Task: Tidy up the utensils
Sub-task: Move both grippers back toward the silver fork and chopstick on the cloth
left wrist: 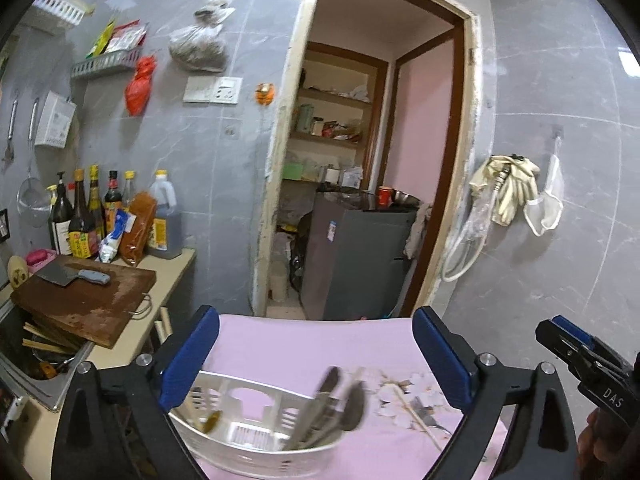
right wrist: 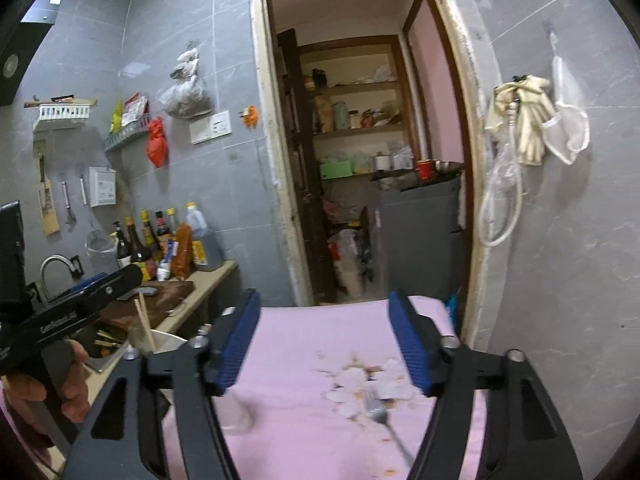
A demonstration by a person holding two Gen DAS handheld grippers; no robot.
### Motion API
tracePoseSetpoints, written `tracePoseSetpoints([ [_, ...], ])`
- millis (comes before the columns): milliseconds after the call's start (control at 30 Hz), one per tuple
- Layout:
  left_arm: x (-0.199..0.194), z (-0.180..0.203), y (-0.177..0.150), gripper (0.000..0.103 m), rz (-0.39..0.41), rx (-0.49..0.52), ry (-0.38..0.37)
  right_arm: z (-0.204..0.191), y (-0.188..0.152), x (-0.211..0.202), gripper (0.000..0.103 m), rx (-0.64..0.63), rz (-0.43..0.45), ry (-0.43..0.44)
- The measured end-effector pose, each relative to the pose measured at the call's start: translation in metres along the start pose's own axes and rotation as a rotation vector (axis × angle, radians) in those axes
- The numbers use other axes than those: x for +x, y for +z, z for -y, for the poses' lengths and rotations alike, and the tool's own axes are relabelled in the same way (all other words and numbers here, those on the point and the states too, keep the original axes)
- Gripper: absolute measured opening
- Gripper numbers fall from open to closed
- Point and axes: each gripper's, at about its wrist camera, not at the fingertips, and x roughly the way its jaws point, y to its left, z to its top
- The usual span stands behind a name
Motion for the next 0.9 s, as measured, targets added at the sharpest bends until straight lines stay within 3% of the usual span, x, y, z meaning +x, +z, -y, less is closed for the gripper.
tracePoseSetpoints([
  [433,0.015,0.082,-0.03,0.101,-0.042,0.074,-0.052,0.08,-0.011,-0.002,0.096,-0.03,-0.032,-0.078],
  [667,0.037,0.104,-0.054,0.101,-0.105,0.076,-0.059,0.118,-0.044,0.019,0.097,0.001,-0.113,-0.099],
  [900,0.069,0.12,-0.094,0.101,-0.222,0.063,-0.076,0.144,-0.09,0.041,0.096,0.036,-0.221,-0.1],
])
